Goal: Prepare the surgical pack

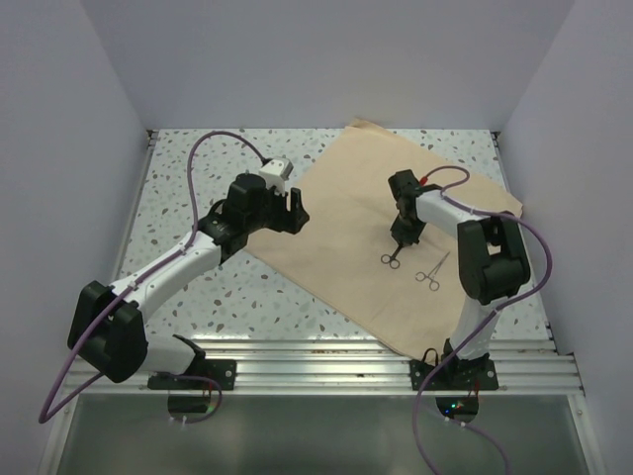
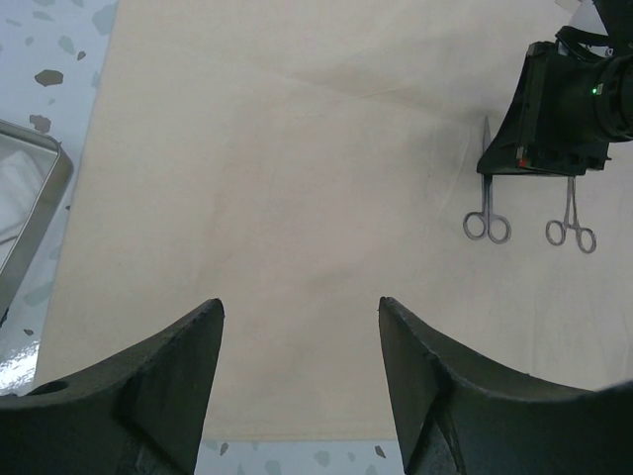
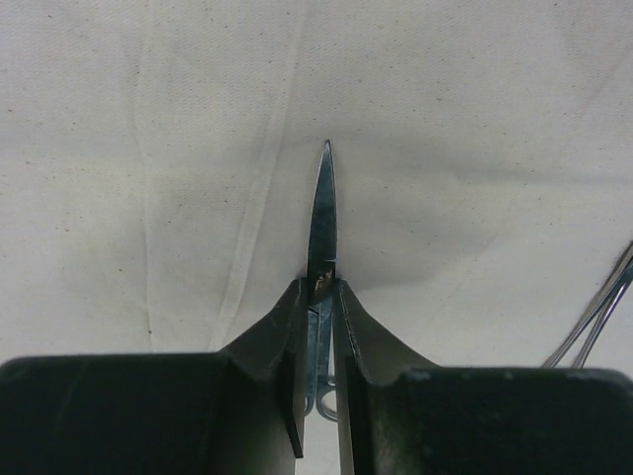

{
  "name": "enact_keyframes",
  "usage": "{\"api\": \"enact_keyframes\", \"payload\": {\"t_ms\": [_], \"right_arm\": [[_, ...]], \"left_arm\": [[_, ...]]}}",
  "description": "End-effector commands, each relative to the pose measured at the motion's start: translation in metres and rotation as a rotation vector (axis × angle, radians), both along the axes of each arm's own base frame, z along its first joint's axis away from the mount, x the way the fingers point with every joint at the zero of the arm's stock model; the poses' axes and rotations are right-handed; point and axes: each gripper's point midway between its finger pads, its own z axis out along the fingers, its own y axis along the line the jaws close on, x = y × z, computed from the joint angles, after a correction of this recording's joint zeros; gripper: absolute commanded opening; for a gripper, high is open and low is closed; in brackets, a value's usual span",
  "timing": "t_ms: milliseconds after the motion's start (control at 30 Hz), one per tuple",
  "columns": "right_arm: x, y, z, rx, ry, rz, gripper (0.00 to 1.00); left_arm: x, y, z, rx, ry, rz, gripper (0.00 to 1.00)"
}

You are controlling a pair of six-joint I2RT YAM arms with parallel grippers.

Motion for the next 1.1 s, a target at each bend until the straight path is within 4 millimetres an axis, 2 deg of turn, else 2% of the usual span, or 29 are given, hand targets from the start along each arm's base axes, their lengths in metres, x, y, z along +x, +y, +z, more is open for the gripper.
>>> {"api": "enact_keyframes", "payload": {"t_ms": [0,167,200,233,267,300,367,400,467,633,867,1067], "right_arm": [[0.007,-0.006,0.023,-0.017,-0.072,-0.018,0.00],[0.008,0.010,0.047,0.074,-0.152,0.077,0.00],[0.014,0.016,0.062,0.105,-0.216,0.100,0.00],[0.014,0.020,0.067,0.129,-0.237,0.125,0.00],[0.010,0.025,0.068,0.159,-0.243,0.151,0.00],[0.014,0.030,0.082,0.190,-0.299,0.174,0.00],[0.008,0.041,0.090,0.249,-0.321,0.228,0.00],[0.010,0.047,0.104,0.283,-0.372,0.251,0.00],[0.003,0.060,0.109,0.343,-0.383,0.305,0.00],[-0.010,0.084,0.142,0.451,-0.480,0.410,0.00],[-0.031,0.094,0.165,0.505,-0.542,0.470,0.00],[-0.038,0.097,0.170,0.531,-0.548,0.488,0.00]], "left_arm": [[0.005,-0.008,0.028,-0.066,-0.063,-0.017,0.68],[-0.002,-0.027,0.027,-0.138,-0.030,-0.101,0.70],[-0.007,-0.037,0.033,-0.182,-0.037,-0.156,0.70],[-0.006,-0.044,0.039,-0.232,-0.048,-0.174,0.70],[-0.013,-0.051,0.037,-0.262,-0.029,-0.221,0.70],[-0.013,-0.057,0.041,-0.295,-0.044,-0.245,0.70],[-0.020,-0.066,0.041,-0.359,-0.005,-0.284,0.70],[-0.018,-0.072,0.040,-0.382,-0.007,-0.300,0.70],[-0.024,-0.085,0.043,-0.420,0.014,-0.335,0.70],[-0.035,-0.125,0.036,-0.443,0.079,-0.403,0.68],[-0.044,-0.157,0.020,-0.460,0.142,-0.429,0.62],[-0.049,-0.179,0.006,-0.463,0.196,-0.440,0.61]]}}
